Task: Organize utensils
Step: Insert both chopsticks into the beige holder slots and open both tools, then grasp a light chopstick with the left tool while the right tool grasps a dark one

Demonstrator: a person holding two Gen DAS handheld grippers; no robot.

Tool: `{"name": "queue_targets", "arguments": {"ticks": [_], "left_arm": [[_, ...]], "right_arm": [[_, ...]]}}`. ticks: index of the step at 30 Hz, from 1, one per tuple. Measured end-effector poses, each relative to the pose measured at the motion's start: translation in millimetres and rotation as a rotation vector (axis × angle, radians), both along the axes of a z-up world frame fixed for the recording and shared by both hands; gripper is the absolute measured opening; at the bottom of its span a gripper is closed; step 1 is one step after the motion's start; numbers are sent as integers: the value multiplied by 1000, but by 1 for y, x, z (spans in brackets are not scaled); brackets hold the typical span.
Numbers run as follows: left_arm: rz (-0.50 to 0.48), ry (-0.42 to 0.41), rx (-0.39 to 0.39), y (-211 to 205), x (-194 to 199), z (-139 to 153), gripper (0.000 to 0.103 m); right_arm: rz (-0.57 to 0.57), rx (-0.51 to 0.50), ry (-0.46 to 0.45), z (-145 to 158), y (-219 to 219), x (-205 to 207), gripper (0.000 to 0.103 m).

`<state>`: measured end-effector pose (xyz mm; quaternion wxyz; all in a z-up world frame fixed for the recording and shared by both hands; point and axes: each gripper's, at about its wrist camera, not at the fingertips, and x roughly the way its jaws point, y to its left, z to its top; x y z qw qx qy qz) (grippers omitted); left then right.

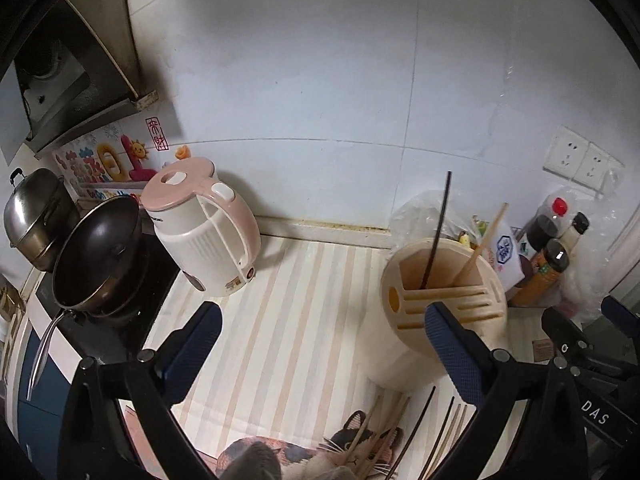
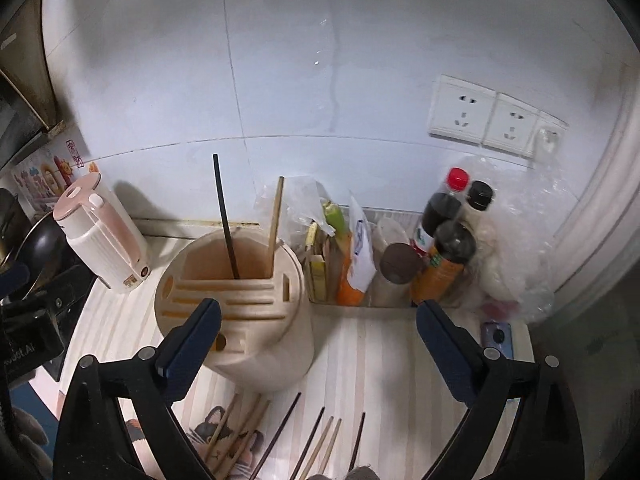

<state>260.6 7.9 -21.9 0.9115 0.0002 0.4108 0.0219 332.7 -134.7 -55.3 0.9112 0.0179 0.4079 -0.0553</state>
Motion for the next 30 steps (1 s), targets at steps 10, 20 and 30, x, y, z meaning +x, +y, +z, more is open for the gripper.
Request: {"name": "queue_targets", "arguments": {"ticks": [10, 20, 30], "left_arm": [[-65, -81, -34, -7, -45, 32, 103], [-124, -13, -6, -10, -67, 12, 103], [-230, 442, 129, -24, -47, -182, 80]], "right_arm": [[-58, -29, -112, 44, -4, -64, 99], [-61, 60, -24, 43, -8, -101, 99], [-148, 230, 415, -130, -54, -98, 48]]}}
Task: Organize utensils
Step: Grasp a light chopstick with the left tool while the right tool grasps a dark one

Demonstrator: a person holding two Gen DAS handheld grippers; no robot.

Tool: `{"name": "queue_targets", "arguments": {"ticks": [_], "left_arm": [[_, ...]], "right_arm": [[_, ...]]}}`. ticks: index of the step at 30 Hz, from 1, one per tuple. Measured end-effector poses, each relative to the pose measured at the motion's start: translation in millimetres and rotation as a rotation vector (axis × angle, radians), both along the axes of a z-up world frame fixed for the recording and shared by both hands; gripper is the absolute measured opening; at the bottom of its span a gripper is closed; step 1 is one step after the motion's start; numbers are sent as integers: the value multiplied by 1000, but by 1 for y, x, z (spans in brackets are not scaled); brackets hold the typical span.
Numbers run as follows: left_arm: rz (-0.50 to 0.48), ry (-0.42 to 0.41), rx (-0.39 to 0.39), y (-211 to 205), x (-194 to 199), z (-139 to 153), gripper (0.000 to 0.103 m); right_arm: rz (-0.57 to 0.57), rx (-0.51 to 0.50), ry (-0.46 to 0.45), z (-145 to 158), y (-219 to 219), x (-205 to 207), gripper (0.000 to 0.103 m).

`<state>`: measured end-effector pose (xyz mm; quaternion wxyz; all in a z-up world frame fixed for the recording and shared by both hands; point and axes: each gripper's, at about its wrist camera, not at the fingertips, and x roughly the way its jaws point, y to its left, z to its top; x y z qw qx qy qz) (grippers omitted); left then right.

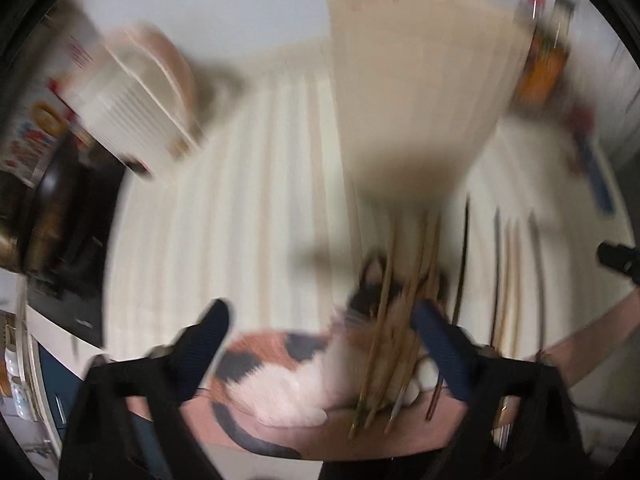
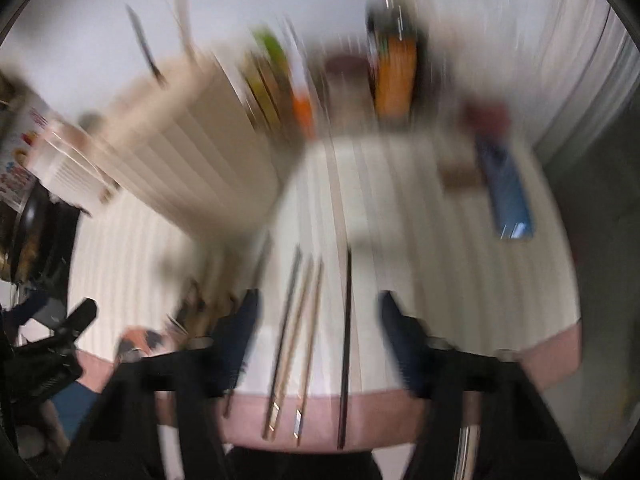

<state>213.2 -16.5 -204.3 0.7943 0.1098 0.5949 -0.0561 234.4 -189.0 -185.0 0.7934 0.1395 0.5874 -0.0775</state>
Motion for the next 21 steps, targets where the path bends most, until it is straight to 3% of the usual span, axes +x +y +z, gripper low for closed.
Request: {"name": "queue_targets", "arguments": {"ticks": [1, 4, 6, 9, 13, 17, 19, 20, 21], "left_arm": [[-7, 59, -7, -2, 2, -22, 73], [-27, 153, -39, -12, 7, -57, 66], [-45, 185, -46, -18, 10, -71, 64], [-62, 205, -31, -27, 17, -84, 48], [-59, 202, -45, -27, 18, -87, 7], [75, 218, -91, -1, 17, -87, 5], [193, 248, -134, 21, 10, -88, 5], [242, 265, -155, 31, 5, -88, 5], [270, 276, -174, 38, 2, -89, 5]], "right_arm": [[-5, 17, 20, -13, -2, -1, 40], [-16, 34, 90, -53, -9, -7, 30], [-21, 54, 136, -76, -12, -11, 26], [-16, 48, 176, -96, -11, -8, 25], [12, 49, 246, -118, -6, -1, 25], [25, 10, 310, -137, 0, 8, 25], [31, -15, 316, -139, 4, 10, 24], [37, -33, 328, -141, 6, 11, 20], [33, -38, 330, -141, 6, 9, 8]]}}
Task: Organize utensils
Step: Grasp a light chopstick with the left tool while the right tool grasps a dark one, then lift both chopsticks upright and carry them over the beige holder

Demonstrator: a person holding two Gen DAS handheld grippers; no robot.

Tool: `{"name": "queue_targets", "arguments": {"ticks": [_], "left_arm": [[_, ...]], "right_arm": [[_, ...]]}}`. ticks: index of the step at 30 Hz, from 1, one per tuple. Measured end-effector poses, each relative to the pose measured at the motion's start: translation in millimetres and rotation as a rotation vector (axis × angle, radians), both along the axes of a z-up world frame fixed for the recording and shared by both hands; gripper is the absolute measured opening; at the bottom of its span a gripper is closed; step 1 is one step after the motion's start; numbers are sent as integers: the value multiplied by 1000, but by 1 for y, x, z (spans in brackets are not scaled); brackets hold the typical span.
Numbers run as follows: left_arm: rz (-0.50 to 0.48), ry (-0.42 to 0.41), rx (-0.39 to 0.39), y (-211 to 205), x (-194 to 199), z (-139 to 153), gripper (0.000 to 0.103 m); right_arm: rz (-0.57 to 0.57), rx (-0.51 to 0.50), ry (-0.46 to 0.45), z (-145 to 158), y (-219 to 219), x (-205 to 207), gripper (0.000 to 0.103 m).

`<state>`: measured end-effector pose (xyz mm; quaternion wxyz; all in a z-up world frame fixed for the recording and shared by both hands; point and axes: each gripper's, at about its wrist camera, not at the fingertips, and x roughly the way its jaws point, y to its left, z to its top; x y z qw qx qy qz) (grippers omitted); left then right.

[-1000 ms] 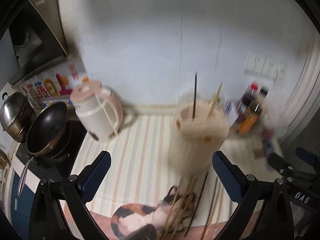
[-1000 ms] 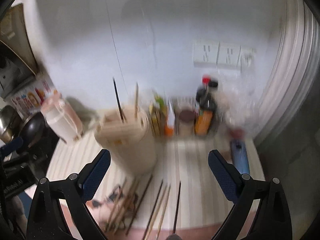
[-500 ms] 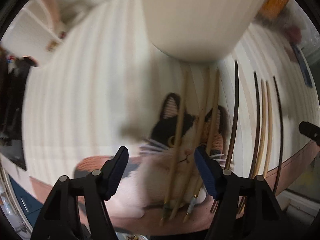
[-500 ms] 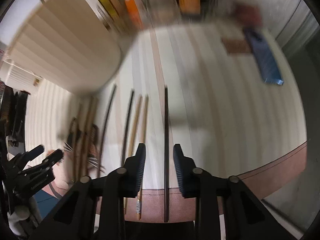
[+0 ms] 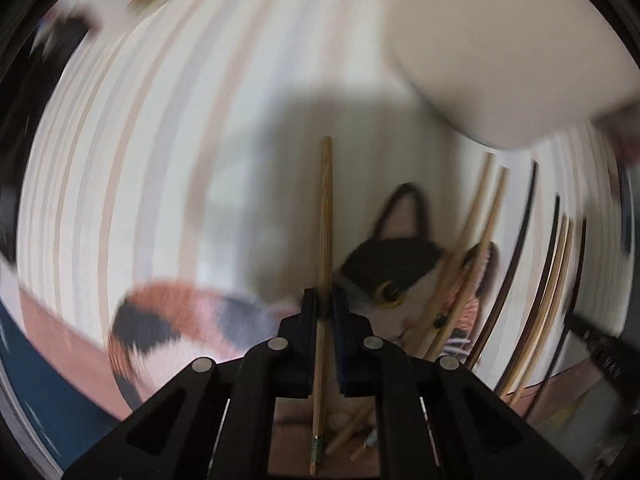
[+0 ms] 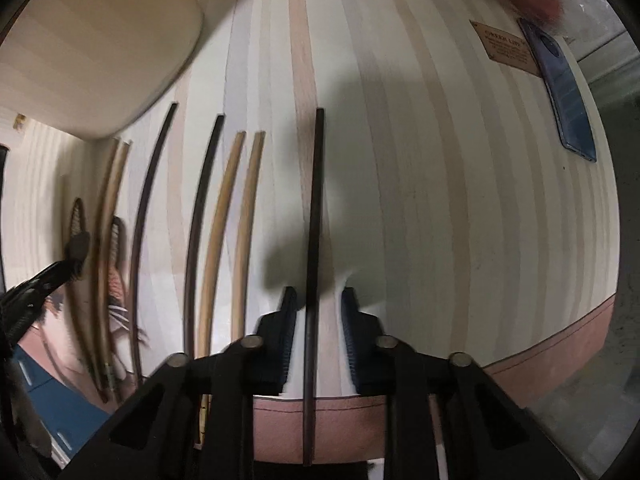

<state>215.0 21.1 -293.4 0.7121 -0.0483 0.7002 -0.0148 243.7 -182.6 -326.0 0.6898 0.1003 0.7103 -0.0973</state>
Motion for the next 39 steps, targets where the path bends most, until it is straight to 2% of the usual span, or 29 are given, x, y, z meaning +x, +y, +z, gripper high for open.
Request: {"name": "queue_targets", "arguments": {"ticks": [1, 3, 9, 15, 24, 25, 28, 34, 39], "left_arm": [[35, 15, -24, 8, -7, -1, 5], [38, 22, -39, 14, -14, -1, 5], [-103, 24, 13, 6, -22, -2, 8], [-118, 23, 44, 0, -27, -1, 8], [-133, 29, 61, -10, -3, -3, 8], [-136, 23, 64, -12, -1, -5, 7], [-133, -6, 71, -12, 2, -7, 4], [-132, -97, 122, -7, -3, 18, 4], [-137, -211, 142, -6, -10, 57, 4]], "right_arm": [[-7, 13, 8, -1, 0, -1, 6], [-12, 45, 32, -3, 1, -5, 6], [26, 46, 66, -7, 4, -11, 6], [77, 7, 112, -10, 19, 3, 6], [90, -2, 132, -16, 40, 11, 7], [87, 0, 134, -18, 38, 23, 7], [79, 8, 132, -10, 19, 26, 7], [14, 24, 49, 5, -7, 15, 6], [-16, 16, -67, 37, -15, 6, 6]]}}
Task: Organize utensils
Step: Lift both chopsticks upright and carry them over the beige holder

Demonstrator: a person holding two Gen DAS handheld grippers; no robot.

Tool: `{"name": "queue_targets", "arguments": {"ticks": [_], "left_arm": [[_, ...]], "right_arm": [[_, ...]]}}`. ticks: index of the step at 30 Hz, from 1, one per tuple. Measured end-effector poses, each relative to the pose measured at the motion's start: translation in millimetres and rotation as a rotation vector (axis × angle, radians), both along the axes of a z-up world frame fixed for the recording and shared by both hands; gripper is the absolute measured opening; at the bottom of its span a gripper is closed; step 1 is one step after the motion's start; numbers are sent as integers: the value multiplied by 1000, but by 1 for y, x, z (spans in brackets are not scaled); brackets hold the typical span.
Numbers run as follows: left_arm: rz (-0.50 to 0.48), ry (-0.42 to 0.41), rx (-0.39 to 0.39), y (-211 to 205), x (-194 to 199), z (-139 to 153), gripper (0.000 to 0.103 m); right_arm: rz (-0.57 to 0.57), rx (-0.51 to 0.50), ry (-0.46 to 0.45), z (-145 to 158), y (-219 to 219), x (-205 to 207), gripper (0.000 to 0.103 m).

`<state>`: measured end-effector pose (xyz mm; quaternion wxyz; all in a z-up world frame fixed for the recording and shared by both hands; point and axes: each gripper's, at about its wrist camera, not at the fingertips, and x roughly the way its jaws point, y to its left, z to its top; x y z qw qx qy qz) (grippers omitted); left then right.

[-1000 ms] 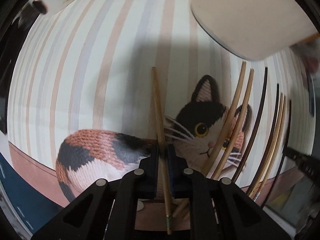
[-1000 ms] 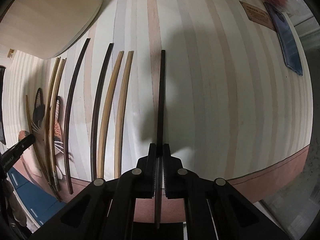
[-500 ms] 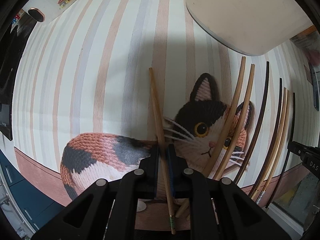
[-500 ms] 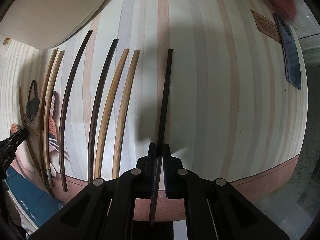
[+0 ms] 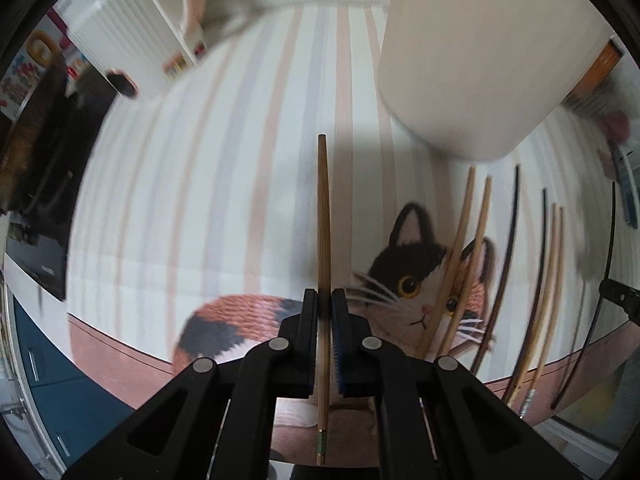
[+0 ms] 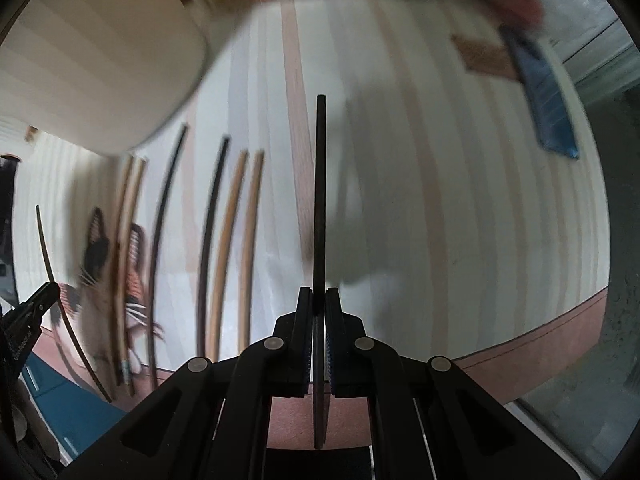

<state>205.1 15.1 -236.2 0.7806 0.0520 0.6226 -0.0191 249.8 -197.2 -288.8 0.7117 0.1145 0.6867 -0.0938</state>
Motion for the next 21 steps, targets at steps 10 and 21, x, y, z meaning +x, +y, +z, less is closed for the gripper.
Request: {"name": "queue_targets", "arguments": {"ticks": [10, 21], "left_arm": [[16, -167, -40, 10, -10, 70, 4], [32, -328, -138, 21, 8, 149, 4]], "right_arm": [[53, -51, -214, 67, 15, 0, 6], [96, -15, -438, 157, 42, 21, 5]]}}
